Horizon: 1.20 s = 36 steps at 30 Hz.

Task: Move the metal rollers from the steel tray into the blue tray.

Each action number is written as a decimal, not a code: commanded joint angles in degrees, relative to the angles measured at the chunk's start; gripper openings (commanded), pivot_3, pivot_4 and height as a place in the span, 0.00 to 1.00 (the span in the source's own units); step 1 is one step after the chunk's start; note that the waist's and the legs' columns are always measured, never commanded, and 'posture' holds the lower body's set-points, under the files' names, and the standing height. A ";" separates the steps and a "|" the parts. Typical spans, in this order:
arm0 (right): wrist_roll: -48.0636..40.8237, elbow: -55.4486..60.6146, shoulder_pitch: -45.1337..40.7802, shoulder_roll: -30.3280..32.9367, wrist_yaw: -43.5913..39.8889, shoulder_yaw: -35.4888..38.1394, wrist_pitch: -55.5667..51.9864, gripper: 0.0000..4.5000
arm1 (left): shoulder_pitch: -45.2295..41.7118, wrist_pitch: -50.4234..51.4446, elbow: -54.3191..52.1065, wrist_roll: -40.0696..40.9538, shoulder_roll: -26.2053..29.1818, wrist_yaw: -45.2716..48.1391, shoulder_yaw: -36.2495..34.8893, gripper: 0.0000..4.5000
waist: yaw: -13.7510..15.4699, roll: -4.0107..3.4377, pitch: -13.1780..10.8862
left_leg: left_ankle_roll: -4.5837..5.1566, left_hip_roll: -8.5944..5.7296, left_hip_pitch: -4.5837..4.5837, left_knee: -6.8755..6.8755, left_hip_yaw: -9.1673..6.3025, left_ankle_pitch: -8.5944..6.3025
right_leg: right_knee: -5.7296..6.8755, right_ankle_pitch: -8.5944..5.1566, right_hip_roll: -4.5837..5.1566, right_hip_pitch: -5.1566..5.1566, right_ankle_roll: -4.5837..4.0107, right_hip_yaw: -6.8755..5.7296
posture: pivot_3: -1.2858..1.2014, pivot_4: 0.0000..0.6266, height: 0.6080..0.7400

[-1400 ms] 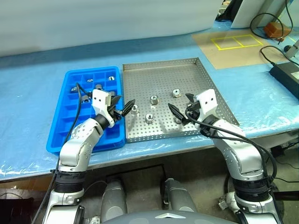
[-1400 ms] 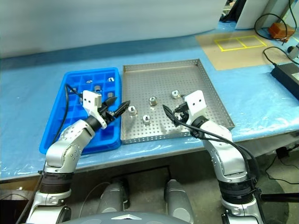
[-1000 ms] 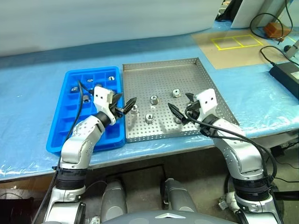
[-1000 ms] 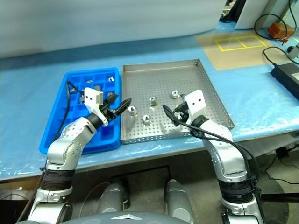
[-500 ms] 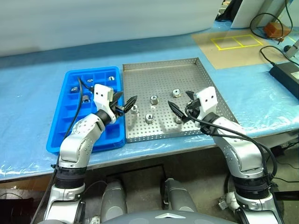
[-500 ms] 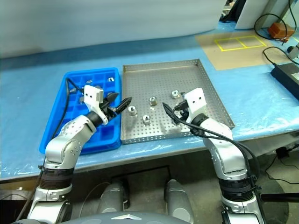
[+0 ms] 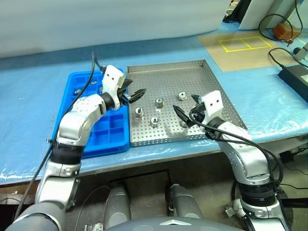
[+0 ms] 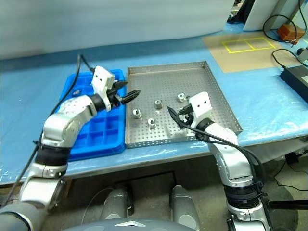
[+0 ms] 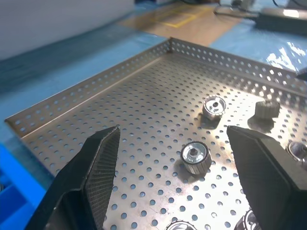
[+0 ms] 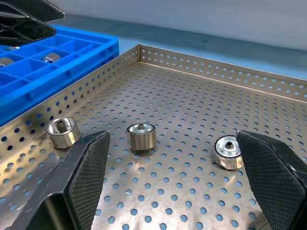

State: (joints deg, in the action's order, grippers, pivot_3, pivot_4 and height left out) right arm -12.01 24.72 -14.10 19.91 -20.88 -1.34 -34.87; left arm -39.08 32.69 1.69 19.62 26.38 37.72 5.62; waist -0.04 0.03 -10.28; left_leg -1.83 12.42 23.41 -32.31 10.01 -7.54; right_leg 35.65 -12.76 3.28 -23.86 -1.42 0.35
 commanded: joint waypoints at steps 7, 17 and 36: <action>1.30 1.90 0.99 -1.43 2.53 -0.18 1.45 0.97 | -11.63 -21.72 25.71 -16.14 4.49 24.44 16.78 0.83 | -0.11 -0.03 0.02 | -0.03 0.00 0.00 0.09 0.01 0.02 | -0.03 -0.01 -0.02 -0.02 -0.05 0.00 | 0.38 0.24 1.00; 2.96 3.12 3.27 -2.86 4.91 -0.51 2.25 0.97 | -22.58 -33.28 45.18 -27.04 -1.91 27.20 20.24 0.83 | -0.12 -0.03 0.01 | 0.00 -0.08 -0.25 0.05 0.01 0.00 | -0.08 0.00 0.08 0.34 -0.06 0.02 | 0.35 0.24 1.00; 5.27 2.92 4.64 -4.02 6.67 -2.37 2.81 0.97 | -32.15 -48.16 59.95 -43.05 -6.02 28.68 25.32 0.83 | -0.63 -0.01 0.01 | 0.24 -0.09 -0.26 0.07 0.01 -0.14 | -0.23 0.00 0.08 0.41 -0.07 0.00 | 0.33 0.24 1.00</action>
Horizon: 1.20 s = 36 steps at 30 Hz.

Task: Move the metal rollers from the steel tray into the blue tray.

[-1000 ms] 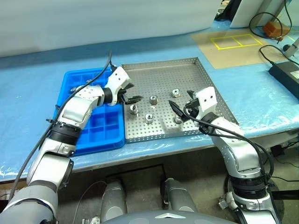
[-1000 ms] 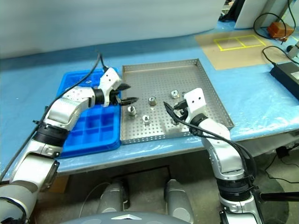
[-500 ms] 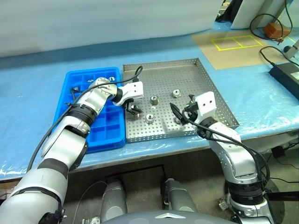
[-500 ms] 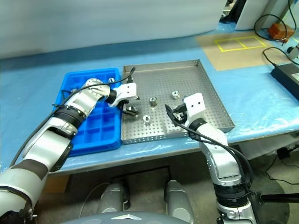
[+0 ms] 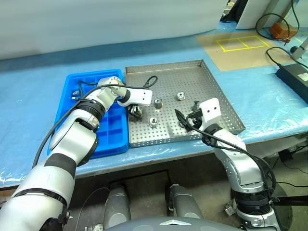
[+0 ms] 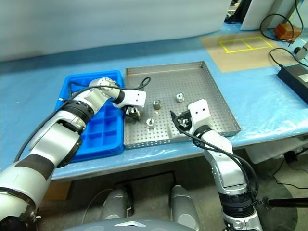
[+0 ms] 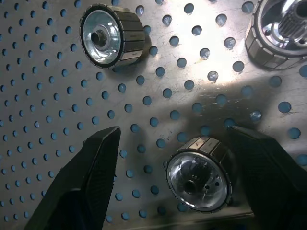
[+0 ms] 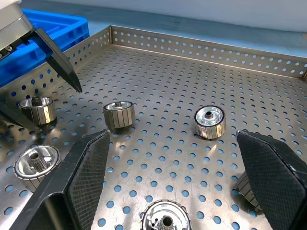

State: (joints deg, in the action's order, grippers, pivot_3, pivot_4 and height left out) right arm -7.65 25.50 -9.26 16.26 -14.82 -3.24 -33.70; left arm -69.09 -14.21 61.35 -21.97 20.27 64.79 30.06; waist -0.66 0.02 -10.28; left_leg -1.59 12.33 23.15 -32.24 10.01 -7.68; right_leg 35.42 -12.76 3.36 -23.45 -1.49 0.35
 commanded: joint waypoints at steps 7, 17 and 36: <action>2.30 2.03 1.04 -1.40 2.34 -0.97 2.47 0.97 | -2.52 -1.91 1.16 -3.00 0.51 5.86 1.09 0.83 | -0.13 0.00 0.00 | 0.04 0.00 0.00 0.01 0.00 -0.03 | -0.02 0.00 0.00 0.01 -0.01 0.00 | 0.32 0.24 1.00; 3.89 1.42 1.98 -2.65 4.04 -1.33 3.46 0.97 | -4.87 -3.25 3.63 -7.30 2.13 5.49 2.78 0.83 | -0.93 0.01 0.00 | 0.05 0.04 -0.04 0.03 0.01 -0.03 | -0.06 -0.01 -0.02 0.02 -0.01 0.00 | 0.31 0.24 1.00; 6.38 2.87 4.29 -2.98 4.87 -1.40 2.93 0.98 | -2.96 -5.29 3.68 -10.21 2.22 6.18 3.98 0.41 | -2.12 0.01 -0.01 | 0.12 0.05 -0.02 0.05 0.02 -0.08 | -0.21 -0.01 -0.04 0.05 -0.01 0.00 | 0.30 0.24 1.00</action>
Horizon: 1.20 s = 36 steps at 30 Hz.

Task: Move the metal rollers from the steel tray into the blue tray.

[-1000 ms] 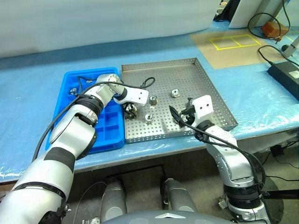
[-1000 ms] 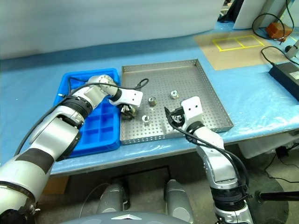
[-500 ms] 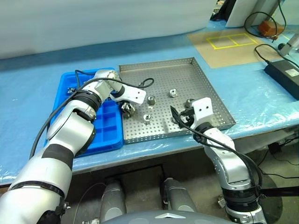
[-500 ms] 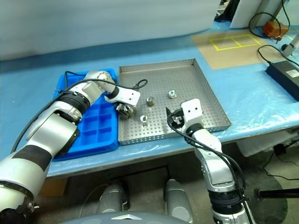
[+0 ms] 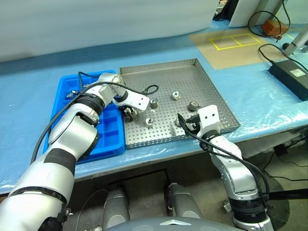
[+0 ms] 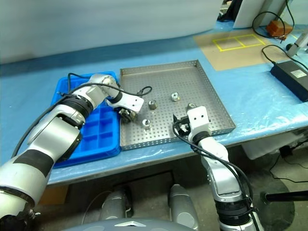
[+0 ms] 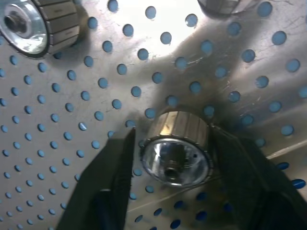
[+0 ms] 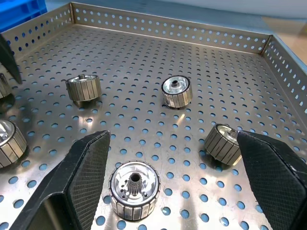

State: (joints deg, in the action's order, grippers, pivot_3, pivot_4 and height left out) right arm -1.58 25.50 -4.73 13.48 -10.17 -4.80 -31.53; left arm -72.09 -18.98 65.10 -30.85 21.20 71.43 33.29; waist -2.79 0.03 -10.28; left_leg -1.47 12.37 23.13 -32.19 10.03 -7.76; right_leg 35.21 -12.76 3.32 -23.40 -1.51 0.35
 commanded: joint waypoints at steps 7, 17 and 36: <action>0.50 2.04 -1.00 -0.36 0.06 0.26 1.01 0.98 | 1.08 -1.67 -0.62 -1.76 2.83 0.84 0.97 0.40 | -0.43 0.00 0.00 | 0.02 0.02 -0.04 0.00 0.00 -0.01 | -0.02 0.00 -0.01 0.04 0.00 -0.01 | 0.30 0.24 1.00; -2.68 3.46 -2.95 -0.66 -2.42 1.39 1.28 0.98 | 0.79 0.82 -5.59 11.17 1.58 4.89 -9.44 0.40 | -0.76 0.02 -0.03 | 0.08 -0.01 0.05 0.02 0.00 -0.05 | -0.11 0.00 0.03 0.03 -0.01 -0.05 | 0.32 0.24 1.00; -19.25 -9.65 -25.25 7.63 -30.31 -1.51 -0.43 0.98 | 24.84 31.85 -53.21 31.35 21.45 4.91 -30.00 0.40 | 2.71 -0.13 -0.10 | -0.05 0.20 -0.06 0.27 0.03 0.02 | -0.04 -0.08 -0.01 0.03 -0.18 -0.27 | 0.46 0.24 1.00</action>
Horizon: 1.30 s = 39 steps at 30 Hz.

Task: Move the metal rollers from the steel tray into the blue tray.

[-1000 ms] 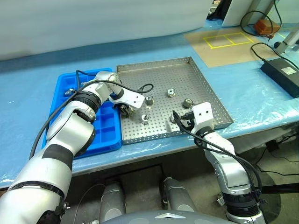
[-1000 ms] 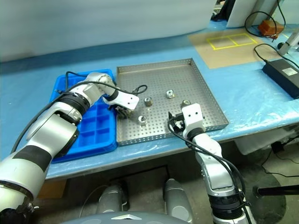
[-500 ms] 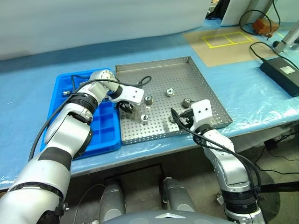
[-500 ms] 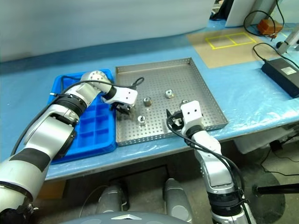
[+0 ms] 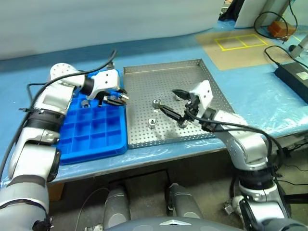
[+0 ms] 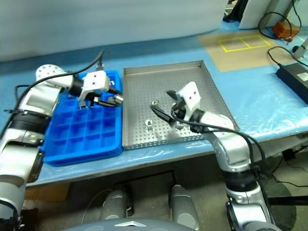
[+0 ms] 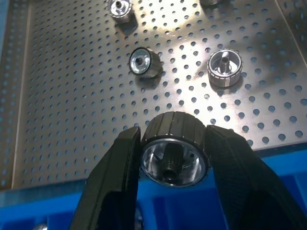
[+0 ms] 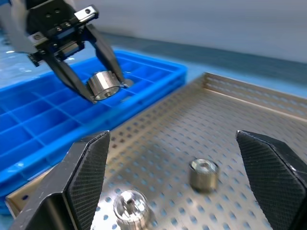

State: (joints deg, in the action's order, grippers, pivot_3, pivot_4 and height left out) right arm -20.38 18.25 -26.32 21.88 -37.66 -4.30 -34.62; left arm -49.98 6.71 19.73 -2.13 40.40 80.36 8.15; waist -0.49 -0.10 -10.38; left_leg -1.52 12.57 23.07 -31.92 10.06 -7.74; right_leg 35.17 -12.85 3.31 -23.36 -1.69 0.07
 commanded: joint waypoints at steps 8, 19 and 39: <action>2.17 -17.61 -16.47 -6.29 -11.16 -9.14 11.24 0.98 | 23.79 28.23 -30.34 8.35 7.03 -17.85 -22.48 0.40 | 3.27 0.01 -0.02 | -0.43 0.09 0.21 0.19 -0.02 0.26 | 0.50 -0.19 -0.04 -0.55 -0.28 -0.09 | 0.54 0.24 1.00; 5.82 -30.10 -23.33 -13.89 -15.87 -12.60 19.01 0.98 | 37.97 35.66 -34.02 8.96 1.04 -37.60 -31.81 0.40 | 7.30 0.15 0.02 | -0.52 0.12 0.43 0.45 -0.15 0.32 | 0.49 -0.24 0.00 -0.71 -0.36 -0.39 | 0.60 0.24 1.00; 9.09 -25.58 -18.92 -11.71 -12.63 -11.73 17.34 0.98 | 27.23 28.72 -15.04 8.17 -5.62 -50.12 -20.37 0.40 | 7.38 0.27 0.07 | -1.01 0.19 0.47 0.48 -0.34 0.63 | 0.61 -0.23 -0.11 -0.77 -0.36 -0.51 | 0.56 0.24 1.00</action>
State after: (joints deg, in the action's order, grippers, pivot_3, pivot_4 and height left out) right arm -11.25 -10.11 -45.44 10.11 -50.77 -16.95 -17.65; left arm -22.35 36.45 3.53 6.57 33.64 31.21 -11.73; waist 6.89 0.17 -10.31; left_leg -2.53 12.76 23.52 -31.44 9.72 -7.10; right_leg 35.79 -13.08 3.20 -24.13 -2.05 -0.42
